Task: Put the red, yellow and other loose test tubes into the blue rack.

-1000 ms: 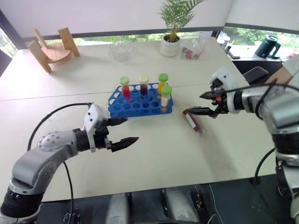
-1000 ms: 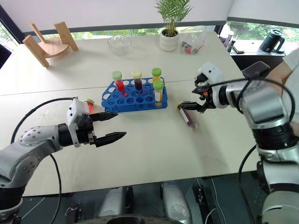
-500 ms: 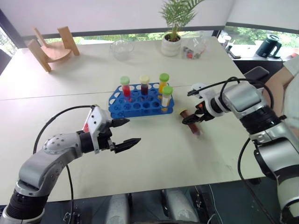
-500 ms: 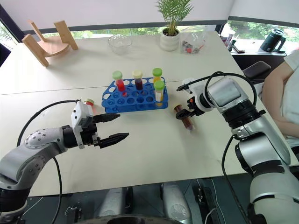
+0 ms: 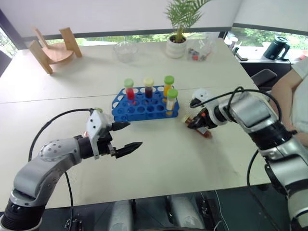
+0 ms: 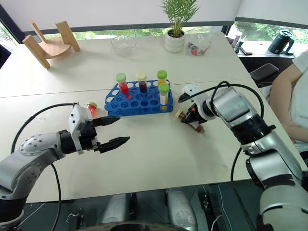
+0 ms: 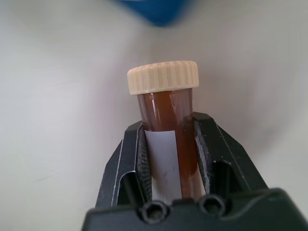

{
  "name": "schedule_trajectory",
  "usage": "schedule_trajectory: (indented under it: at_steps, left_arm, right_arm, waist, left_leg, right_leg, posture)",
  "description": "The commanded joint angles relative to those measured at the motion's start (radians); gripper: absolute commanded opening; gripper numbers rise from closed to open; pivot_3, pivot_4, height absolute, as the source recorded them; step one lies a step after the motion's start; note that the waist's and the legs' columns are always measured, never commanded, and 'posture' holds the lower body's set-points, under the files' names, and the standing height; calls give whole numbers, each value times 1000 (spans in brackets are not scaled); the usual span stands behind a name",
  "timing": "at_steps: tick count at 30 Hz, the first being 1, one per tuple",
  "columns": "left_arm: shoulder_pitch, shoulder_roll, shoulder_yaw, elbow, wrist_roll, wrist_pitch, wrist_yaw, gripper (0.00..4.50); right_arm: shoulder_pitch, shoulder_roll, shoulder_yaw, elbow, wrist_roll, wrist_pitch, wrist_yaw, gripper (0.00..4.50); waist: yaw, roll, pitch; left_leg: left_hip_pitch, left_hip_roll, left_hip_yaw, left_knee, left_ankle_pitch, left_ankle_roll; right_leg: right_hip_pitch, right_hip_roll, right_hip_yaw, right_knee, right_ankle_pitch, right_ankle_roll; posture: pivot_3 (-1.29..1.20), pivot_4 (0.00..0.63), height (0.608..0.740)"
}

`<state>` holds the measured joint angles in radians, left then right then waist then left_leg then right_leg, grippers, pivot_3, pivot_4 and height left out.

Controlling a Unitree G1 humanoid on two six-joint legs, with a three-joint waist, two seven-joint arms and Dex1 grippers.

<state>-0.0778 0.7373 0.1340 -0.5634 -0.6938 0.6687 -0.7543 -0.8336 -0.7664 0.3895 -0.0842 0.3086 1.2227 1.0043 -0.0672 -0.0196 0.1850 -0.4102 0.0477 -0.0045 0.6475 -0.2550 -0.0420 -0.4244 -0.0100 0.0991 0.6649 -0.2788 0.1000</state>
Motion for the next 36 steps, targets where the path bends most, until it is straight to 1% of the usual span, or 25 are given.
schedule_trajectory:
  at_steps: [1, 2, 3, 4, 5, 6, 8, 10, 13, 17, 21, 26, 36]
  left_arm:
    - [12, 31, 88, -27, -45, 19, -1, 4500]
    - [18, 42, 103, -25, -50, 28, -5, 4500]
    - [21, 53, 117, -21, -56, 37, -8, 4500]
    - [25, 65, 130, -18, -63, 46, -12, 4500]
    - [28, 76, 139, -15, -68, 52, -18, 4500]
    - [31, 87, 149, -13, -77, 59, -24, 4500]
    - [34, 111, 162, -9, -83, 73, -34, 4500]
    - [30, 127, 174, -4, -97, 86, -42, 4500]
    - [23, 146, 183, -2, -112, 100, -52, 4500]
    - [12, 167, 191, 0, -127, 117, -59, 4500]
    - [2, 182, 192, -1, -136, 127, -60, 4500]
    - [-1, 187, 193, -5, -143, 134, -58, 4500]
    - [8, 181, 193, -23, -148, 139, -43, 4500]
  right_arm:
    - [54, 82, -236, -225, 172, -57, 8, 832]
    - [76, 153, -290, -244, 202, -70, -37, 832]
    - [109, 239, -325, -253, 206, -151, -91, 832]
    - [149, 327, -346, -255, 185, -296, -138, 832]
    - [180, 388, -339, -247, 148, -418, -174, 832]
    - [202, 436, -318, -225, 106, -500, -214, 832]
    - [237, 567, -298, -141, 34, -711, -312, 832]
    - [260, 674, -300, -86, 12, -856, -372, 832]
    - [279, 768, -291, 11, -56, -1045, -458, 832]
    - [303, 813, -272, 143, -131, -1228, -520, 832]
    - [308, 834, -269, 224, -155, -1331, -554, 832]
    - [288, 855, -277, 322, -162, -1399, -583, 832]
    - [243, 866, -292, 462, -167, -1476, -610, 832]
  waist:
    - [-3, 0, 0]
    - [-5, -1, 0]
    - [-6, -2, -1]
    - [-5, -2, -1]
    - [-3, -3, -1]
    - [-3, -2, -1]
    - [-1, -4, -2]
    - [-1, -4, -2]
    - [-2, -4, -1]
    - [-2, -4, -1]
    - [-4, -3, -1]
    - [-5, -3, -1]
    - [-4, -3, -1]
  left_leg:
    - [0, 0, 0, 0, 0, 0]
    - [0, 0, 0, 1, 0, 0]
    - [1, 0, 0, 1, 0, 0]
    - [1, 1, 0, 0, 0, 0]
    - [2, 1, 0, 0, 0, 0]
    - [2, 1, -1, 1, 0, 0]
    - [1, 0, -1, 1, 0, -1]
    - [1, 0, 0, 2, 1, -1]
    - [1, 0, 1, 1, 1, -2]
    - [1, 0, 0, 0, 1, -2]
    - [1, 0, 0, -1, 1, -2]
    - [1, 0, 0, -1, 1, -2]
    - [1, 0, 0, -1, 1, -2]
  right_leg:
    - [0, 0, 0, 0, 0, 0]
    - [0, 0, 0, 0, 0, 0]
    - [0, 0, 0, 0, 0, 0]
    - [1, 1, 0, 0, 0, 0]
    - [1, 1, 0, 1, 0, 0]
    - [2, 1, -1, 1, 0, 0]
    - [2, 0, -1, 0, 0, 0]
    - [2, -1, -1, 0, 0, 0]
    - [2, -1, 0, 0, 0, 0]
    - [1, -1, -1, 0, 0, 0]
    - [1, -1, -1, 1, 0, 0]
    - [1, -1, -1, 1, 0, 0]
    - [1, -1, -1, 1, 0, 0]
  posture:
    - [0, 150, 740]
    - [0, 150, 740]
    - [0, 150, 740]
    - [0, 150, 740]
    - [0, 150, 740]
    - [0, 150, 740]
    - [0, 150, 740]
    - [0, 150, 740]
    - [0, 150, 740]
    - [0, 150, 740]
    - [0, 150, 740]
    - [0, 150, 740]
    - [0, 150, 740]
